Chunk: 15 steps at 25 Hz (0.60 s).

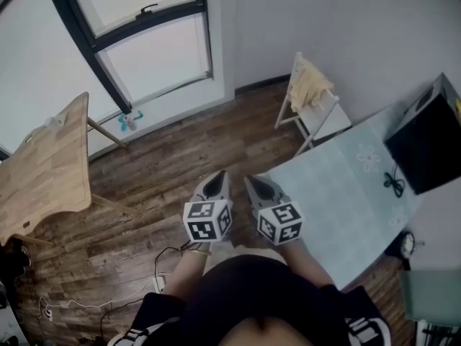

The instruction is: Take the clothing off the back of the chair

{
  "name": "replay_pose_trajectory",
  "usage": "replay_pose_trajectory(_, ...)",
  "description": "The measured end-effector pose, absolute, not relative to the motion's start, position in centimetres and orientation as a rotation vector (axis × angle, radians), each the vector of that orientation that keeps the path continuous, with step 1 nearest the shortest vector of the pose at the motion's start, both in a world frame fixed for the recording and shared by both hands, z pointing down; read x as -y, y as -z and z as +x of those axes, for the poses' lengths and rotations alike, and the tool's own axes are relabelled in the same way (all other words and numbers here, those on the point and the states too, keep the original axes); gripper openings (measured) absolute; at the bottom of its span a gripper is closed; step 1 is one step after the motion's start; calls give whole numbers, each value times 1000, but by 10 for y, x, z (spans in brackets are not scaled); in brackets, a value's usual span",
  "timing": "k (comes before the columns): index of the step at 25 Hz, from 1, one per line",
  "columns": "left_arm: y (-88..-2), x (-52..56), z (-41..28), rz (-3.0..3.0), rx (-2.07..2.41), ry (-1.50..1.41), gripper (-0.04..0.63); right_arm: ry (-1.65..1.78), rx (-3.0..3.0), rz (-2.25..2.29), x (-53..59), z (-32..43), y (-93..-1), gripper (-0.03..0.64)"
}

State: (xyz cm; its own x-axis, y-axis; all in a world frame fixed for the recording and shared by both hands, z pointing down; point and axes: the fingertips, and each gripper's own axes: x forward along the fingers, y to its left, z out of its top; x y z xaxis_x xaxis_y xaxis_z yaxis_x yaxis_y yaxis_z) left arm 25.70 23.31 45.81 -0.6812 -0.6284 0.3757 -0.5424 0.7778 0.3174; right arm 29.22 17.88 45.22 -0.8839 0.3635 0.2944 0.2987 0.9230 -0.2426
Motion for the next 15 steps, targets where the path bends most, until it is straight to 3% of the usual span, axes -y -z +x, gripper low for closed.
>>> replay_pose_trajectory(15,-455,-222,174,961,2477,254,5,-277,2787,-431,-174,211,-444,12)
